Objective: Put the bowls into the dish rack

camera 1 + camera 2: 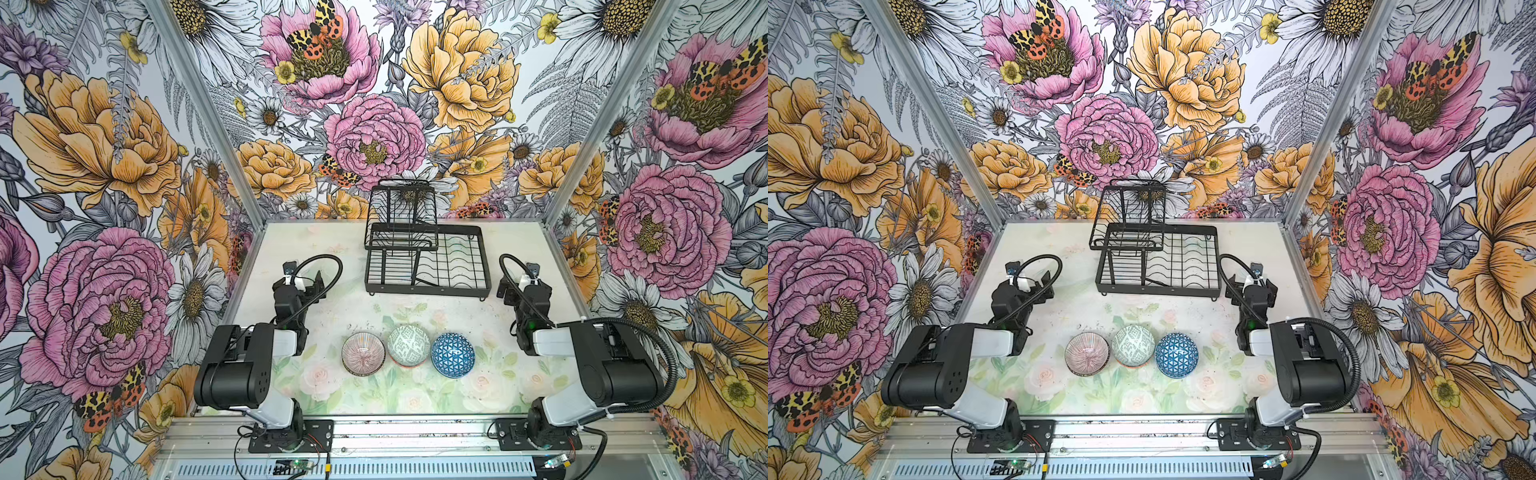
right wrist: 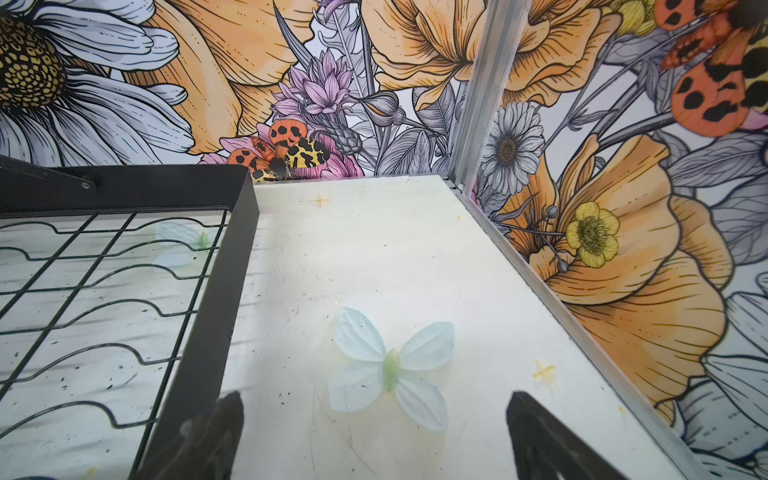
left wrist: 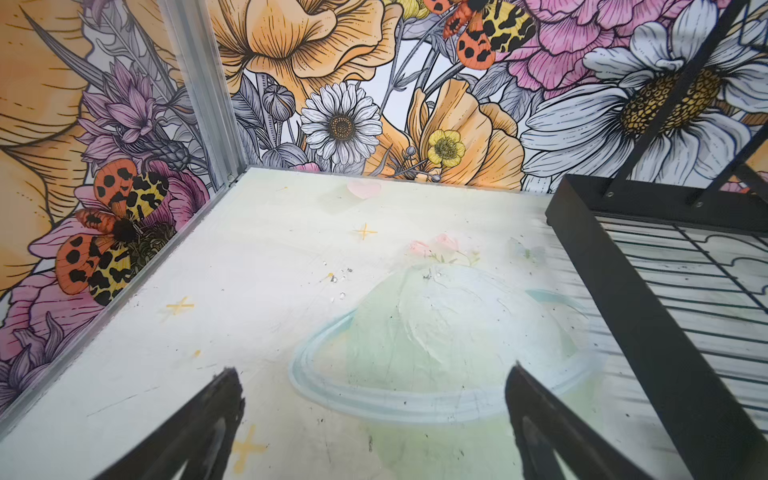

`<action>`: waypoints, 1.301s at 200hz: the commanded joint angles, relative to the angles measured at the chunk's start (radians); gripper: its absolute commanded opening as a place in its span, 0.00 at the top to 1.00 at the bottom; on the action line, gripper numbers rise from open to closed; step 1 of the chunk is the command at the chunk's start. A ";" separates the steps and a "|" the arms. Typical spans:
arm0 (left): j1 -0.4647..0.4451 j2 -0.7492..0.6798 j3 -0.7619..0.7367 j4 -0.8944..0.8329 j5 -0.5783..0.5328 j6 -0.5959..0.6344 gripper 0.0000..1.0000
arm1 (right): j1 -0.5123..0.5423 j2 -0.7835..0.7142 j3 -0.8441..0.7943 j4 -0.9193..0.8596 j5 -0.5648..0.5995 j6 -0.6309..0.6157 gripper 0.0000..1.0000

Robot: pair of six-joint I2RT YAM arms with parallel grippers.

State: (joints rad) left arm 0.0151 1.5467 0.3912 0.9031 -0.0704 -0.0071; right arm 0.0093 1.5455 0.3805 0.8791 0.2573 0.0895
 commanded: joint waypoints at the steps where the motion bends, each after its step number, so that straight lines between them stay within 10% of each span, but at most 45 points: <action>1: -0.007 0.001 -0.011 0.023 -0.016 0.014 0.01 | -0.001 -0.011 -0.003 0.015 -0.010 0.010 0.00; 260: -0.002 -0.004 -0.003 0.004 -0.039 0.003 0.01 | 0.001 -0.013 -0.005 0.016 -0.010 0.010 0.00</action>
State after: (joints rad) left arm 0.0238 1.5467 0.3912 0.9031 -0.0589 -0.0074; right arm 0.0090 1.5455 0.3805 0.8783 0.2569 0.0895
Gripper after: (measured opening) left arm 0.987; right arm 0.995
